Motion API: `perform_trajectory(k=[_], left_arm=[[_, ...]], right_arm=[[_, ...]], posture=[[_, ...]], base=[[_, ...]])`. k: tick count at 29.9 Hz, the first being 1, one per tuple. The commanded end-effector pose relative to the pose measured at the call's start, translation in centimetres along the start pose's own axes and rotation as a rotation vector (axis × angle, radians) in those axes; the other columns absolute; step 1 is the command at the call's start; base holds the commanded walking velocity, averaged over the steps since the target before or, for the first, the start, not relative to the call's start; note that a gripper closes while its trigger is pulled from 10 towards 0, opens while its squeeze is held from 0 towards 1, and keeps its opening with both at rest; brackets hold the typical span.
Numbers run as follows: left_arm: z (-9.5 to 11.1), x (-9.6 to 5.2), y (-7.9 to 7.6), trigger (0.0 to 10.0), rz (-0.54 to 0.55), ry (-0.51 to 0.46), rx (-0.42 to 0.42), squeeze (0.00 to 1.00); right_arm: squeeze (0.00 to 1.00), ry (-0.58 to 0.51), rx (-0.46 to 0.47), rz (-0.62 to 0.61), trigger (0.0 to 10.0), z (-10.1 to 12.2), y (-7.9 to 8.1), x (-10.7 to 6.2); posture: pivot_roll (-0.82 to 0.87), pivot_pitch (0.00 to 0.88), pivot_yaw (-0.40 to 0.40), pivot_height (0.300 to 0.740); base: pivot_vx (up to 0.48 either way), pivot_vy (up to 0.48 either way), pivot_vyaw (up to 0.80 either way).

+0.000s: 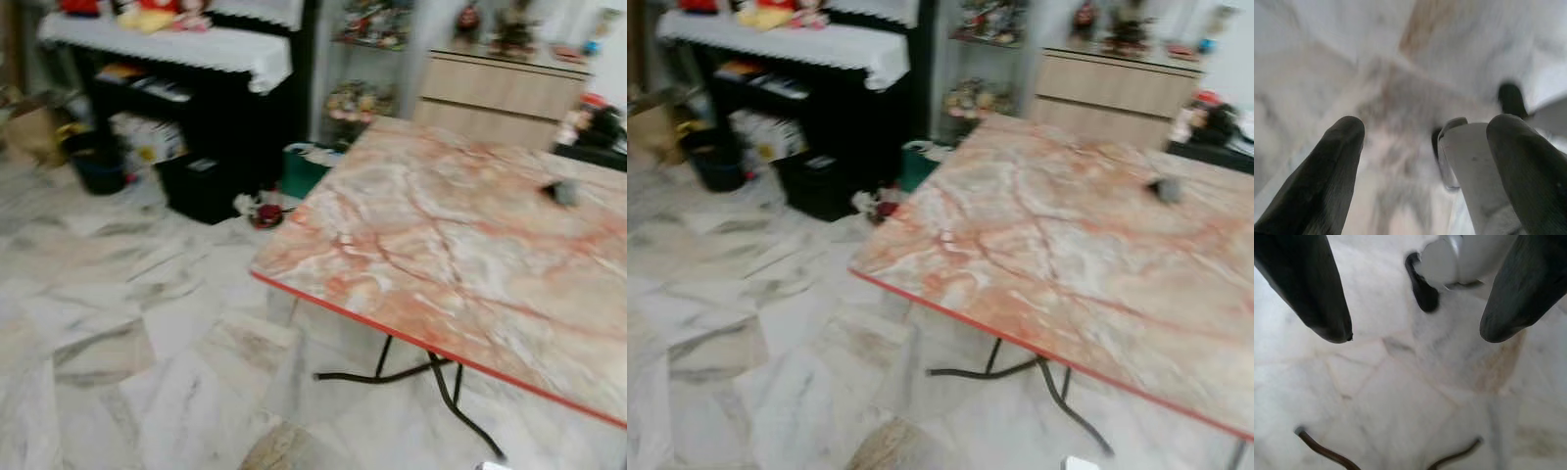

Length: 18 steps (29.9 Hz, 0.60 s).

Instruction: Hang hanger

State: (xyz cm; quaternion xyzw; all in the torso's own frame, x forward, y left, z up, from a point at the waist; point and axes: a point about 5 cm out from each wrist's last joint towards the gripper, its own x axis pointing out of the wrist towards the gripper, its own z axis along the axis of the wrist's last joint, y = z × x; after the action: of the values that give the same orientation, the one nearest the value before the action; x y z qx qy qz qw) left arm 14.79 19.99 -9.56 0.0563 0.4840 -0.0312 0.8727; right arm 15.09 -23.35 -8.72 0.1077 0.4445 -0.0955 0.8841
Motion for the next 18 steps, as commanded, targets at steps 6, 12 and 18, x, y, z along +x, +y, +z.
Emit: perform_trajectory(k=[6, 12, 18], left_arm=[[-1.52, -0.4, 0.58, 10.0, 0.011, 0.05, 0.023, 0.0], [-1.5, -0.4, 0.57, 10.0, 0.011, 0.049, 0.025, 0.0], [-1.42, -0.37, 0.52, 10.0, 0.011, 0.048, 0.027, 0.0]], right_arm=[[0.0, -0.023, 0.016, 0.017, 10.0, 0.29, 0.53, 0.13], [0.0, -0.023, 0.012, 0.019, 10.0, 0.18, 0.46, 0.08], [0.0, -0.051, 0.025, 0.016, 10.0, 0.51, 0.36, 0.07]], posture=[[0.06, 0.0, -0.009, 0.74], [0.06, 0.0, -0.01, 0.74], [0.07, 0.0, -0.013, 0.74]], base=[[0.0, 0.0, -0.77], [0.0, 0.0, -0.77], [0.0, 0.0, -0.5]])
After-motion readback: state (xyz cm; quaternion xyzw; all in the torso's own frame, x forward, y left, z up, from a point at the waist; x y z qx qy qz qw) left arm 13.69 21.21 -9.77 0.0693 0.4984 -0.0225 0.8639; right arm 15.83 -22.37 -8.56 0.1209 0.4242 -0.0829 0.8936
